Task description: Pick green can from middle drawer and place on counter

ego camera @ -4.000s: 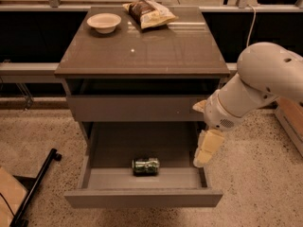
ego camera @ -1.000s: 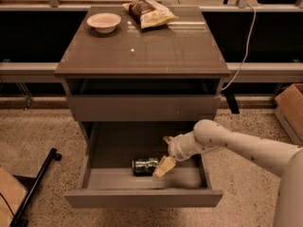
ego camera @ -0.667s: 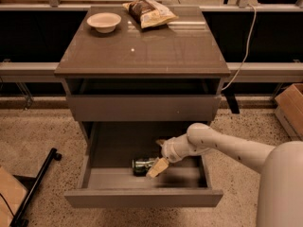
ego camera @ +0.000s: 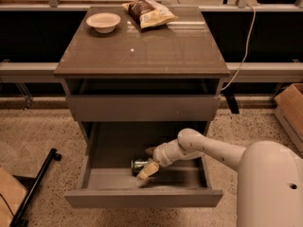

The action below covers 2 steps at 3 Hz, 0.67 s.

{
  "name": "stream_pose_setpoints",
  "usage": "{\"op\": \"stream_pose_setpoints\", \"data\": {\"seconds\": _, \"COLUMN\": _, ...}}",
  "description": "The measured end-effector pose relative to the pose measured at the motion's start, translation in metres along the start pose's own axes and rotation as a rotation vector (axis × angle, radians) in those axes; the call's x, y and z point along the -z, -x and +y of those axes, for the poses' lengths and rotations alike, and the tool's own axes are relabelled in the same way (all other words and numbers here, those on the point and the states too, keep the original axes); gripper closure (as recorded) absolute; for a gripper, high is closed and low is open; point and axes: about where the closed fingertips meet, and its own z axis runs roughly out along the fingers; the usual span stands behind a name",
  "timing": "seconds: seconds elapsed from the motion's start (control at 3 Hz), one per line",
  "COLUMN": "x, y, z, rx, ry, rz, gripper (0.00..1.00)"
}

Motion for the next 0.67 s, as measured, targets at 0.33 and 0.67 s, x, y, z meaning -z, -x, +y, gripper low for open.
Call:
{"op": "stream_pose_setpoints", "data": {"seconds": 0.33, "x": -0.001, "y": -0.007, "z": 0.008, "rx": -0.01, "ry": 0.02, "rz": -0.006, "gripper": 0.49}}
{"op": "stream_pose_setpoints", "data": {"seconds": 0.67, "x": 0.023, "y": -0.007, "z": 0.019, "rx": 0.003, "ry": -0.008, "rz": -0.005, "gripper": 0.74}}
